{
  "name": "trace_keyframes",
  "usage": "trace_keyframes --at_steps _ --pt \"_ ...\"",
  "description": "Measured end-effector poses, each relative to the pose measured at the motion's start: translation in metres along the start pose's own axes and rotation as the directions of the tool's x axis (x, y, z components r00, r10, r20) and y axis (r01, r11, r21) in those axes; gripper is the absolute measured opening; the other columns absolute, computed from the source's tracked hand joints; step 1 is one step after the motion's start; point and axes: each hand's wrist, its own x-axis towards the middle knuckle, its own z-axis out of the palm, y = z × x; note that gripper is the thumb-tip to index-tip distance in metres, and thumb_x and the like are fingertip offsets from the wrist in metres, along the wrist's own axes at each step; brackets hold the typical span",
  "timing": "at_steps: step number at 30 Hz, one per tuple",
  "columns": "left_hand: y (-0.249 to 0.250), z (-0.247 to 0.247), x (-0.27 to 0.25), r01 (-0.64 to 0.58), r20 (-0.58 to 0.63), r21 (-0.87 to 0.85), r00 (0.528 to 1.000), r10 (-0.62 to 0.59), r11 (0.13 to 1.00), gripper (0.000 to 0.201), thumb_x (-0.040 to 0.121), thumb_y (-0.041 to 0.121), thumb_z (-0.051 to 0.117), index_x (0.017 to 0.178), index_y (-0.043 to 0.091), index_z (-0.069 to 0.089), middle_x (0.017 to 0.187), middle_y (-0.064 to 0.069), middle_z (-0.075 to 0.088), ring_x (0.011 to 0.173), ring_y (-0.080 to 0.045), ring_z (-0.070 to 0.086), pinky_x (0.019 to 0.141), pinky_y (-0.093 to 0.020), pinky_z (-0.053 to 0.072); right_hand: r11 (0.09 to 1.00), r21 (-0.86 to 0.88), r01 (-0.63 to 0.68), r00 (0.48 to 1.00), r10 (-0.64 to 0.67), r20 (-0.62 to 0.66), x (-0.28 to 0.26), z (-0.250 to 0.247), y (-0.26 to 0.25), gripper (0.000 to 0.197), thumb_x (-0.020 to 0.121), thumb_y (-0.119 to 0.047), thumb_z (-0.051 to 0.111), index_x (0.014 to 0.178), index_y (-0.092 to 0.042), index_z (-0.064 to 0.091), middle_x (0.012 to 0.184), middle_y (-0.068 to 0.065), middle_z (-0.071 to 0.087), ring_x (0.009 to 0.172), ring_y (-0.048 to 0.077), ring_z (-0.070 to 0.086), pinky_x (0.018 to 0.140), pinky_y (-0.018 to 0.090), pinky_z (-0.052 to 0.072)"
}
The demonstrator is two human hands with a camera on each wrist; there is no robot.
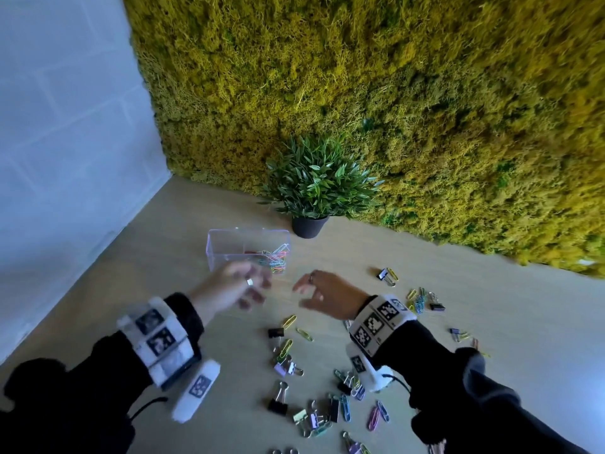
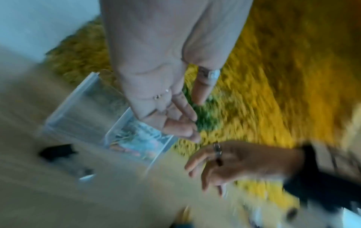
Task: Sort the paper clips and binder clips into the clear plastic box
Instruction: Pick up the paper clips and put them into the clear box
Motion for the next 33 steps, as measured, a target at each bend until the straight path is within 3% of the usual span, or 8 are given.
trace_keyframes --at_steps 2,5,7,12,15,22,28,33 --pt "-0.026 0.012 0.000 -0.116 0.143 0.432 0.988 0.059 0.895 0.025 0.088 0.000 0.050 0.076 0.021 0.055 0.073 0.006 0.056 0.054 -0.002 0.055 0.047 -0.011 0.036 0.983 -0.183 0.026 0.985 0.007 0.175 -0.005 0.018 0.007 0.053 0.084 -0.012 0.062 0.134 -0.008 0.044 0.132 0.016 0.044 0.112 0.027 0.050 0.097 0.027 0.035" --pt "-0.045 0.029 0.002 -0.214 0.228 0.785 0.972 0.050 0.582 0.021 0.081 0.015 0.063 0.100 0.021 0.059 0.089 0.007 0.056 0.077 -0.009 0.046 0.065 -0.019 0.033 0.947 -0.319 0.050 0.986 0.004 0.168 -0.005 0.032 0.007 0.057 0.081 -0.018 0.067 0.133 -0.010 0.046 0.136 0.014 0.038 0.123 0.031 0.041 0.105 0.034 0.031" --pt "-0.051 0.039 0.005 -0.222 0.229 0.810 0.972 0.056 0.543 0.031 0.081 0.018 0.064 0.111 0.015 0.058 0.098 0.000 0.058 0.082 -0.010 0.045 0.069 -0.018 0.031 0.963 -0.266 0.040 0.991 -0.004 0.136 -0.009 0.034 0.005 0.047 0.080 -0.016 0.067 0.125 -0.013 0.054 0.130 0.012 0.043 0.118 0.028 0.045 0.099 0.032 0.034" --pt "-0.061 0.041 0.005 -0.159 0.108 0.767 0.987 0.119 0.621 0.021 0.083 0.009 0.059 0.104 0.008 0.064 0.073 0.012 0.048 0.069 -0.006 0.049 0.057 -0.010 0.032 0.973 -0.227 0.050 0.994 -0.027 0.104 -0.029 0.035 0.001 0.037 0.085 -0.006 0.056 0.121 -0.014 0.058 0.120 0.010 0.052 0.105 0.025 0.054 0.084 0.028 0.039" --pt "-0.063 0.036 -0.002 -0.134 0.016 0.817 0.977 0.211 0.561 0.023 0.083 0.009 0.054 0.103 0.015 0.063 0.098 0.004 0.055 0.101 -0.016 0.054 0.082 -0.023 0.035 0.981 -0.187 0.042 0.995 -0.024 0.094 -0.042 0.036 0.002 0.036 0.087 -0.012 0.056 0.123 -0.015 0.055 0.114 0.011 0.056 0.102 0.024 0.056 0.079 0.024 0.036" --pt "-0.056 0.054 -0.014 -0.147 0.069 0.871 0.982 0.178 0.468 0.031 0.084 0.022 0.061 0.115 0.022 0.058 0.129 -0.002 0.049 0.128 -0.023 0.039 0.105 -0.033 0.027 0.978 -0.203 -0.038 0.995 0.055 0.082 -0.031 0.043 -0.003 0.025 0.079 -0.015 0.069 0.103 -0.008 0.065 0.105 0.011 0.063 0.097 0.025 0.060 0.088 0.031 0.047" --pt "-0.058 0.048 0.002 -0.253 0.155 0.856 0.958 0.242 0.452 0.030 0.087 -0.005 0.045 0.111 0.003 0.061 0.108 -0.008 0.060 0.106 -0.024 0.056 0.070 -0.014 0.035 0.953 -0.256 -0.159 0.981 0.181 0.064 -0.034 0.055 0.001 0.024 0.089 -0.014 0.050 0.107 -0.003 0.063 0.112 0.019 0.062 0.104 0.031 0.060 0.089 0.034 0.049" --pt "-0.053 0.047 0.000 -0.299 0.257 0.920 0.948 0.187 0.254 0.026 0.089 0.004 0.043 0.112 0.011 0.053 0.101 -0.003 0.065 0.104 -0.020 0.054 0.084 -0.028 0.037 0.944 -0.282 -0.172 0.973 0.208 0.104 -0.040 0.061 -0.003 0.031 0.093 -0.010 0.042 0.121 0.001 0.051 0.128 0.023 0.048 0.114 0.033 0.052 0.088 0.034 0.042"
